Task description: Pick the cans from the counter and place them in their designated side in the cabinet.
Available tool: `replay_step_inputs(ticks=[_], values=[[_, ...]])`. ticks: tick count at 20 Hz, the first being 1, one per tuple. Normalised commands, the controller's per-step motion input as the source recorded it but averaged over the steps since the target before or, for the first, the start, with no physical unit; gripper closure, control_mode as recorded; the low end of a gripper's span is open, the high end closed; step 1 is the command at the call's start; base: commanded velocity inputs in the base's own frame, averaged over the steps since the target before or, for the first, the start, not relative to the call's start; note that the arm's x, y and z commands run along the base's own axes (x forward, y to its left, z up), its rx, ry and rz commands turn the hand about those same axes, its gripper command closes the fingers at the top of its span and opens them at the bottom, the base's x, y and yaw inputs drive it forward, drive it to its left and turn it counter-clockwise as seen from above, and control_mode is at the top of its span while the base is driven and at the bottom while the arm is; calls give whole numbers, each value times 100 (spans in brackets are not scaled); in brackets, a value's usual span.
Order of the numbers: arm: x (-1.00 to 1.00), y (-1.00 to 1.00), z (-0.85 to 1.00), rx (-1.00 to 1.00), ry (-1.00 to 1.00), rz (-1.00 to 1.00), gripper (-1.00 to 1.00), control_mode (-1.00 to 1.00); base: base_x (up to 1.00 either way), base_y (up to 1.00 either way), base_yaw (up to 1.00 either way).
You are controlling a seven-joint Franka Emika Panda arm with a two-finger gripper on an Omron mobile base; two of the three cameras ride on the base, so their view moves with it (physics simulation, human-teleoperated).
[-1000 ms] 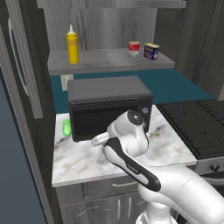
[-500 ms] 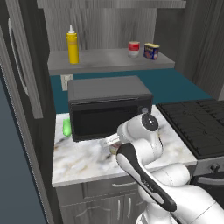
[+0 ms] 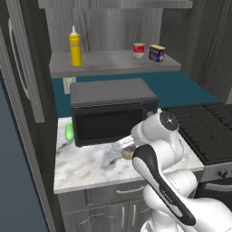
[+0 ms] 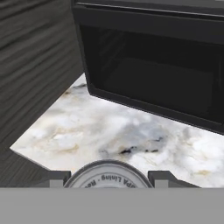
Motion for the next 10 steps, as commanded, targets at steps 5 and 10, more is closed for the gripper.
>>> replay_step_inputs(ticks=[5,10], values=[[-28,-23,26,0,-1,-2,100,-100,0,0,0],[-27,-15,21,0,-7,0,100,-100,0,0,0]])
